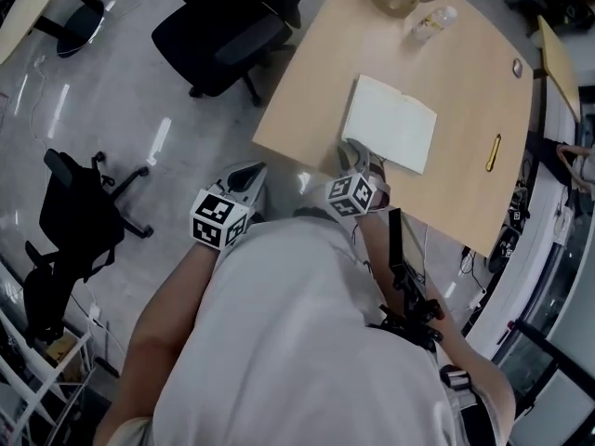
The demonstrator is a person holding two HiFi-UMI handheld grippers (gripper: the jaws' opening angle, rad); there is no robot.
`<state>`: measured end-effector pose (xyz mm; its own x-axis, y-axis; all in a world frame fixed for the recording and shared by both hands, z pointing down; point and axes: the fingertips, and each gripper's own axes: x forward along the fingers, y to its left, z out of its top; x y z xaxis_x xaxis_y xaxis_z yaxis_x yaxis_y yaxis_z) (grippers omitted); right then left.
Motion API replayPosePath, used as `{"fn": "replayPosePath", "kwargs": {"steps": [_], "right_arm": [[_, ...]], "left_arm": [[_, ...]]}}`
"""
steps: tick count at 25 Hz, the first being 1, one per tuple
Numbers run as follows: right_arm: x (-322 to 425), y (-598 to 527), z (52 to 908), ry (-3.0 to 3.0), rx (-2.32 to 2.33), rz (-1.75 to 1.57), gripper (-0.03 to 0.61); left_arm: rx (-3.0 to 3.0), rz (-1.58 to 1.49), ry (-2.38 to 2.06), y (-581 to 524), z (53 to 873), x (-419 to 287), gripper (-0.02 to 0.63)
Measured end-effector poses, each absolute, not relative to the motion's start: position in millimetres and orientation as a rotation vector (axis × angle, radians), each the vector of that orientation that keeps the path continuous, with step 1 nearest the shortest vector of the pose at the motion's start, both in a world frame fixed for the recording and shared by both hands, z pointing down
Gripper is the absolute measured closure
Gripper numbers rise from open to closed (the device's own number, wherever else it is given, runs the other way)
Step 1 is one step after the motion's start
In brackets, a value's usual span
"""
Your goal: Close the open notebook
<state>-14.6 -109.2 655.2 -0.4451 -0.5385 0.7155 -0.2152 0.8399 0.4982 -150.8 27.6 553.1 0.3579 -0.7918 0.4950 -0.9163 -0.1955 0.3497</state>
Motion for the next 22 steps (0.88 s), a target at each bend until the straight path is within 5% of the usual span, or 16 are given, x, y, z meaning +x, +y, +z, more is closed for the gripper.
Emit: {"fn": "replayPosePath", "kwargs": {"steps": [10, 14, 22], "right_arm": [[-14, -128, 686, -1.852, 0.577, -0.468, 0.468], [-21, -127, 677, -1.886, 0.618, -0.446, 0.538], [-18, -127, 660, -1.969, 0.685, -0.356, 0.551]], "left_arm": [[1.966, 0.278, -1.54, 62, 555, -185, 0.609], [1.973, 0.278, -1.534, 62, 559, -190, 0.609], [2.058, 0.289, -1.471, 39, 552, -175, 0.609]]}}
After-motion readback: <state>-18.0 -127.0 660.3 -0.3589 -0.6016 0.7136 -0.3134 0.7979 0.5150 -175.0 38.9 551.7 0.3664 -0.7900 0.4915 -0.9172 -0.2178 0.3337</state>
